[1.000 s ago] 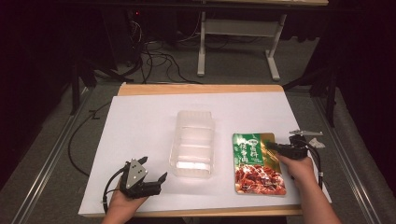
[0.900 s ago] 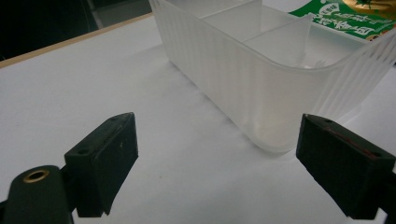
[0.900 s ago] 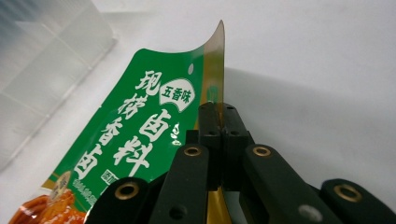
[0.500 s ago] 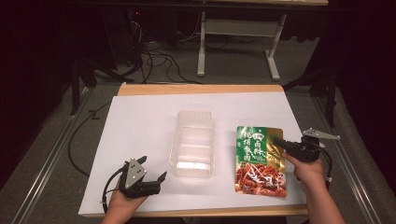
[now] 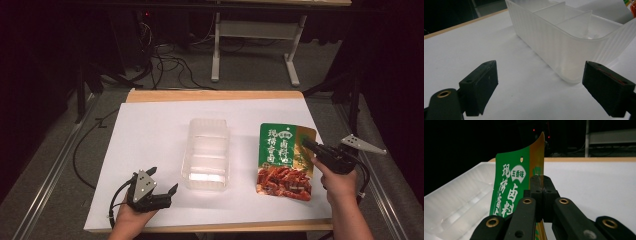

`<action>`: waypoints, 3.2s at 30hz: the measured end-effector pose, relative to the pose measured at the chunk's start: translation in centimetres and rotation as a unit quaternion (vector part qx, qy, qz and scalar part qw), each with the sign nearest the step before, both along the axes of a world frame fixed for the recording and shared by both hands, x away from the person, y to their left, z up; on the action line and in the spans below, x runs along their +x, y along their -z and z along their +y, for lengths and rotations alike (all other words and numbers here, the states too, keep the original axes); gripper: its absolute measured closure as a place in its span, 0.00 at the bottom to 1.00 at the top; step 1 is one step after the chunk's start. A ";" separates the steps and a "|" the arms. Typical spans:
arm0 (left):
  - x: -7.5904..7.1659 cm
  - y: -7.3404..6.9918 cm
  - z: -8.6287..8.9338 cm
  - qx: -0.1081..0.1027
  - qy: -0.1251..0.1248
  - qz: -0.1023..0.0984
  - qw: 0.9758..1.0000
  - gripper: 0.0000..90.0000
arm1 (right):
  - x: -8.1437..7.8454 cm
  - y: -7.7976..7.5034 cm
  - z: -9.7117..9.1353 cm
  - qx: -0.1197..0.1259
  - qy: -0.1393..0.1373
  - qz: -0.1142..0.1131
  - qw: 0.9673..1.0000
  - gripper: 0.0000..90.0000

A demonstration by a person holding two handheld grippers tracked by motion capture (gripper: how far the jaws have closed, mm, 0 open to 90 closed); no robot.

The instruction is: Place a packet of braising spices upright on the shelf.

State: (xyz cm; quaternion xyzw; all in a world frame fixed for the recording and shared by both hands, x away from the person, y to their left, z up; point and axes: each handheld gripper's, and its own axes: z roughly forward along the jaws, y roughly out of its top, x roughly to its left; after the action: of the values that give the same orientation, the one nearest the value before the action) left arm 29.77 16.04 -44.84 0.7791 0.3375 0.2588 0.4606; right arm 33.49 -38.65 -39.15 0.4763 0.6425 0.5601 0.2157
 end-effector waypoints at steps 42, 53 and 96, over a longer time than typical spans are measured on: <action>-0.1 -0.2 0.3 -0.002 0.000 -0.012 1.000 0.15 | -2.9 -3.7 1.7 -0.004 0.024 -0.147 0.989 1.00; -1.1 -0.1 1.2 0.004 -0.006 -0.013 1.000 0.15 | -1.8 -3.9 3.7 0.003 -0.001 -0.160 0.987 1.00; -1.9 0.2 1.7 0.010 -0.004 -0.005 1.000 0.15 | 2.1 -7.2 14.7 0.038 -0.134 -0.194 0.971 1.00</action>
State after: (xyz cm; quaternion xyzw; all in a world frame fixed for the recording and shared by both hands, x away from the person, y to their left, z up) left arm 27.91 17.72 -44.99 0.7810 0.3359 0.2678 0.4533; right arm 35.55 -23.92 -31.96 0.2764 0.6244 0.6896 0.2411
